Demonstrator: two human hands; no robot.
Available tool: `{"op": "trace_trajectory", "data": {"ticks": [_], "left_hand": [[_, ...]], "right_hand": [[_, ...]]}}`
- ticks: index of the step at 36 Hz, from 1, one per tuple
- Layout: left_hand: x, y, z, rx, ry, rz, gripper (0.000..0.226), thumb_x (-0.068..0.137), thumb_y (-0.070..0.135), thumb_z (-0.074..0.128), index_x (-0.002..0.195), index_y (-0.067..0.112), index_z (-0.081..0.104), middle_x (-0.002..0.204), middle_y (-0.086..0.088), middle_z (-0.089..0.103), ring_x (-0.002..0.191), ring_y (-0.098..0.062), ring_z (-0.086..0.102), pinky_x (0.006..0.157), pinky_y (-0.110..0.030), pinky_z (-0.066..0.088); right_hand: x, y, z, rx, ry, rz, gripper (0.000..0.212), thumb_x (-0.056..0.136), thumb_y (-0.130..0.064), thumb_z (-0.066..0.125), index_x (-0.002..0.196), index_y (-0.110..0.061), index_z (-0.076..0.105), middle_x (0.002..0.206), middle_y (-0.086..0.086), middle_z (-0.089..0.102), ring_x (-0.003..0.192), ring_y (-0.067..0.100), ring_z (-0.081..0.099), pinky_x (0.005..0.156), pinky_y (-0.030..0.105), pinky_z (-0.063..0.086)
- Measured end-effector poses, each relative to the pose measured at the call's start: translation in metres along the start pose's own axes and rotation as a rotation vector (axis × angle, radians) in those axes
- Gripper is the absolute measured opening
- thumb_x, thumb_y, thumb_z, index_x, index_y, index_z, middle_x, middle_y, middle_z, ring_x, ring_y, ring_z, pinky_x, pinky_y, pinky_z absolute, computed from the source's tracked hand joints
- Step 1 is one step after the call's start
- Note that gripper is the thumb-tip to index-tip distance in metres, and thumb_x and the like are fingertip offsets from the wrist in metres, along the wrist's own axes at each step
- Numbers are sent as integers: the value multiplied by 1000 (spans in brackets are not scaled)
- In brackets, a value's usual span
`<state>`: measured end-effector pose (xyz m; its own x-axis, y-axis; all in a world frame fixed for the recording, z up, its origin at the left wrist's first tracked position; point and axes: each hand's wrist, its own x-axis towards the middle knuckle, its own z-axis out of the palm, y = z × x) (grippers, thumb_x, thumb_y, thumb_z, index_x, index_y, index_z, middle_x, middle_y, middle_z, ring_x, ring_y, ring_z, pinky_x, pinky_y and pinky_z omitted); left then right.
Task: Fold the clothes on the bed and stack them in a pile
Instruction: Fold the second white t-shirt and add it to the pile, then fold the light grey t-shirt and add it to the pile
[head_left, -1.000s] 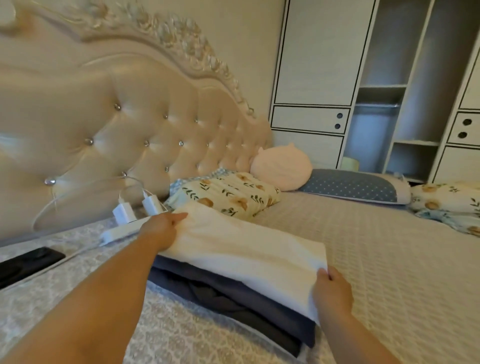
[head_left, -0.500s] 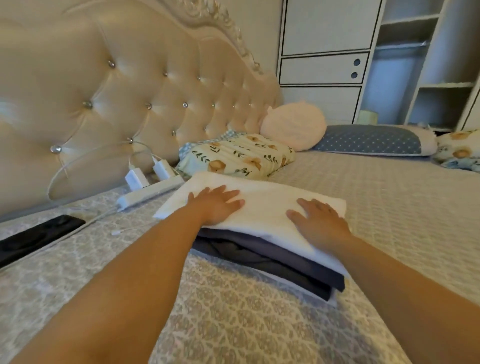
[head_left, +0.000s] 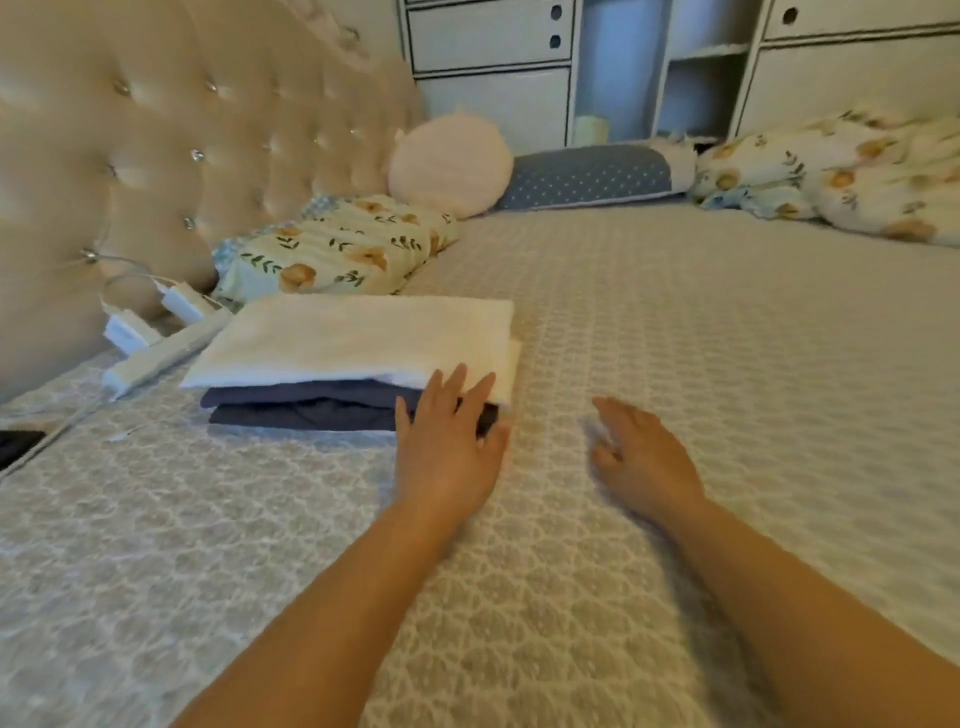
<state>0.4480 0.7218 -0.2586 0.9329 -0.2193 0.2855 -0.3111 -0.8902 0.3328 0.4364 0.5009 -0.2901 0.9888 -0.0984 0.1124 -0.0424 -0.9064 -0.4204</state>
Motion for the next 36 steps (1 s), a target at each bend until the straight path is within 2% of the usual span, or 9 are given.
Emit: {"op": "trace_trajectory", "data": {"ticks": [3,5,8,10,14,22,29,33,36], "left_hand": [[-55,59,23,-25,-139,66,55,99,52,27,150,39,11,160,12,-2,147,-12,-6,116,-48,-8],[-84,92,33,-64,-228,101,54,100,47,29,150,40,8,160,13,-5,147,-12,-7,118,-47,-3],[-112,141,46,-145,-265,156,55,101,37,36,150,39,11,160,12,-3,147,-12,-2,119,-45,4],[-122,178,49,-137,-286,206,58,100,34,40,151,35,13,160,10,-1,147,-13,0,119,-45,7],[-140,271,62,-82,-374,339,65,98,41,43,152,32,8,160,7,-4,147,-16,-1,118,-47,9],[-189,452,113,-70,-451,641,68,95,53,40,151,37,5,160,10,-3,147,-15,-3,117,-49,-1],[-191,576,140,-35,-418,757,67,95,51,41,151,36,7,160,10,0,147,-17,1,116,-49,2],[-180,637,146,-46,-361,846,63,97,52,37,151,36,9,160,8,4,146,-17,4,116,-51,5],[-175,680,154,-66,-277,904,58,98,52,33,151,37,14,160,9,8,147,-16,2,116,-50,1]], "right_hand": [[-64,45,-32,-1,37,120,54,100,-36,38,150,-21,26,155,1,28,139,23,28,111,36,26],[-110,67,-49,-22,66,123,52,100,-36,38,148,-19,30,153,2,32,138,22,31,110,33,25],[-178,112,-78,-127,136,139,47,100,-37,37,143,-17,39,149,3,38,136,21,33,109,29,21],[-218,147,-102,-168,155,198,48,101,-38,35,144,-17,39,150,3,37,137,21,32,111,30,22],[-285,213,-153,-263,202,329,50,100,-35,38,146,-16,35,151,5,34,137,22,30,111,33,24],[-380,310,-228,-368,312,561,53,94,-28,49,144,-20,32,151,3,29,140,21,20,112,34,16],[-420,389,-300,-466,418,663,52,90,-23,52,140,-15,39,147,6,34,138,25,25,113,39,20],[-430,434,-330,-448,514,724,47,91,-24,52,136,-14,44,145,7,38,137,26,28,111,39,23],[-435,469,-349,-451,583,761,44,94,-26,49,136,-13,45,144,6,40,135,26,30,109,40,23]]}}
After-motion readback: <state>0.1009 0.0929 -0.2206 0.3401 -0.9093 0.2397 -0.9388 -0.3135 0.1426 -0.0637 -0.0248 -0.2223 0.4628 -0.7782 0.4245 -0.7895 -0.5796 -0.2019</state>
